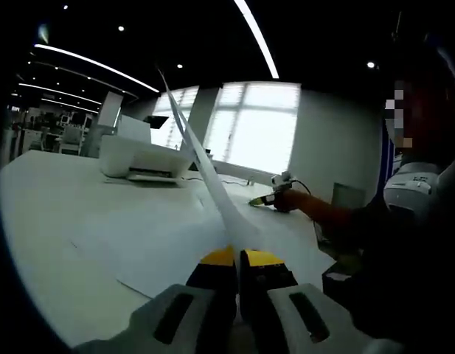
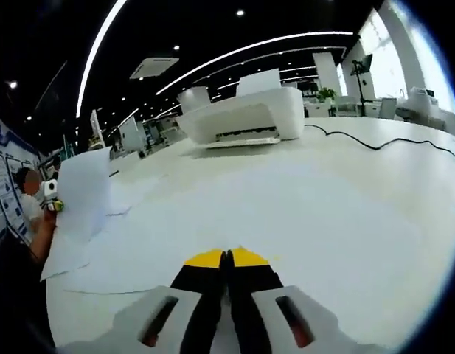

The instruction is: Organize the stack of printing papers by aligning and flattening the scattered papers on the table

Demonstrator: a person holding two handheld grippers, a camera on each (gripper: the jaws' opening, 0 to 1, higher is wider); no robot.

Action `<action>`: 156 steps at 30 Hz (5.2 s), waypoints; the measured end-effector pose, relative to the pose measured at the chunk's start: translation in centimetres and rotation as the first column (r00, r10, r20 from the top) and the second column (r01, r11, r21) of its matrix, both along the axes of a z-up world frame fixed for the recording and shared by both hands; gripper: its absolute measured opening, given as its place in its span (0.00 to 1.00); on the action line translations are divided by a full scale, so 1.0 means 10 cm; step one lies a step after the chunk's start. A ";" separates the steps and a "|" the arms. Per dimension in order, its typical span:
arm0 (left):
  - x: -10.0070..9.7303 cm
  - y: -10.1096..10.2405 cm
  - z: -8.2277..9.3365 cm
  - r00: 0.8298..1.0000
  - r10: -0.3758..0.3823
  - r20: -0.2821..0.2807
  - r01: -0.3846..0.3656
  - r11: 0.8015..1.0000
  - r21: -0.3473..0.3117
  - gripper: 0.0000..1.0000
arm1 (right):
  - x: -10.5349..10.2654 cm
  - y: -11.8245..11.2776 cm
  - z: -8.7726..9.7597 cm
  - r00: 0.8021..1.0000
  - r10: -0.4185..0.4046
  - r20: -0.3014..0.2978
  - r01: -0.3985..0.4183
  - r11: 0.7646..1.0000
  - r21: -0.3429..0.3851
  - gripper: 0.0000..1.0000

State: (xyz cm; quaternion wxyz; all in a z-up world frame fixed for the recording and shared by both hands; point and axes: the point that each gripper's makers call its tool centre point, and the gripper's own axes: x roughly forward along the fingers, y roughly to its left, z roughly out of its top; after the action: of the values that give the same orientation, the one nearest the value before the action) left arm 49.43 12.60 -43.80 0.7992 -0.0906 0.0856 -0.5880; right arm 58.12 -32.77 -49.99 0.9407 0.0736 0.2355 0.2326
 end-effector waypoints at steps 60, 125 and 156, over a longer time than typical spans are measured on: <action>0.01 0.02 0.00 1.000 0.007 0.023 -0.007 1.000 0.011 0.07 | -1.15 -0.05 0.40 0.978 -0.159 0.131 0.129 0.968 0.216 0.00; -0.02 0.00 -0.01 0.999 0.002 0.047 -0.003 1.000 0.023 0.07 | -0.36 -0.31 -0.02 0.970 -0.187 0.154 0.225 0.932 -0.285 0.25; -0.01 0.01 -0.01 0.999 0.001 0.050 -0.002 1.000 0.023 0.07 | -0.45 -0.29 0.29 0.945 -0.181 0.273 0.233 0.957 -0.175 0.00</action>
State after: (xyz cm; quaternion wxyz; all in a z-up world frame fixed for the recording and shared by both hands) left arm 49.34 12.66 -43.88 0.8025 -0.0668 0.0723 -0.5885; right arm 53.59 -35.69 -47.05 0.9849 -0.0296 0.1265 0.1140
